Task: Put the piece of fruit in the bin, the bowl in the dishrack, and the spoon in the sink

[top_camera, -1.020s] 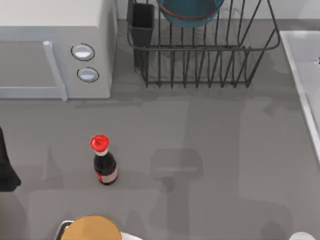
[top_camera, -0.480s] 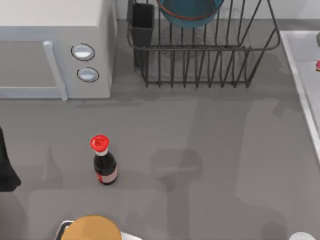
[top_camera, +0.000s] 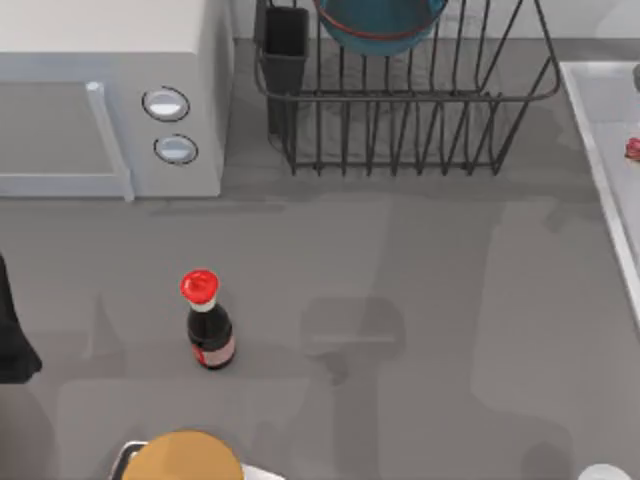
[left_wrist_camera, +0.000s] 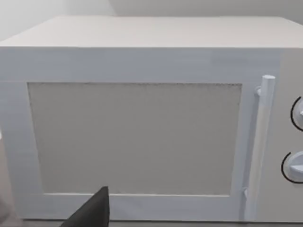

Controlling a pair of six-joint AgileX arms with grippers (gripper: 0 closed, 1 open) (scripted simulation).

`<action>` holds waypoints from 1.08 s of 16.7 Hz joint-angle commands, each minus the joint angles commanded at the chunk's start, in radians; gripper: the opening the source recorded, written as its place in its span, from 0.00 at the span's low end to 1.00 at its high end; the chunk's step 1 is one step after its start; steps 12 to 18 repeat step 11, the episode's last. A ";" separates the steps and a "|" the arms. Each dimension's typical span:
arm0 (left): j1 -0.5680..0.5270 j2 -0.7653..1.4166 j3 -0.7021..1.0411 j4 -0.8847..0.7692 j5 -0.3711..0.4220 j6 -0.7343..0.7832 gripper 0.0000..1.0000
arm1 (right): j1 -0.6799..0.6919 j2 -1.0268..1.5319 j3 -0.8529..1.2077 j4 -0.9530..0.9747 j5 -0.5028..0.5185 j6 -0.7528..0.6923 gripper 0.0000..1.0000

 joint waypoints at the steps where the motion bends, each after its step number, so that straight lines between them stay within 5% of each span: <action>1: 0.000 0.000 0.000 0.000 0.000 0.000 1.00 | 0.000 0.000 0.000 0.000 0.000 0.000 0.68; 6: 0.000 0.000 0.000 0.000 0.000 0.000 1.00 | 0.000 0.000 0.000 0.000 0.000 0.000 1.00; 18: 0.000 0.000 0.000 0.000 0.000 0.000 1.00 | 0.000 0.000 0.000 0.000 0.000 0.000 1.00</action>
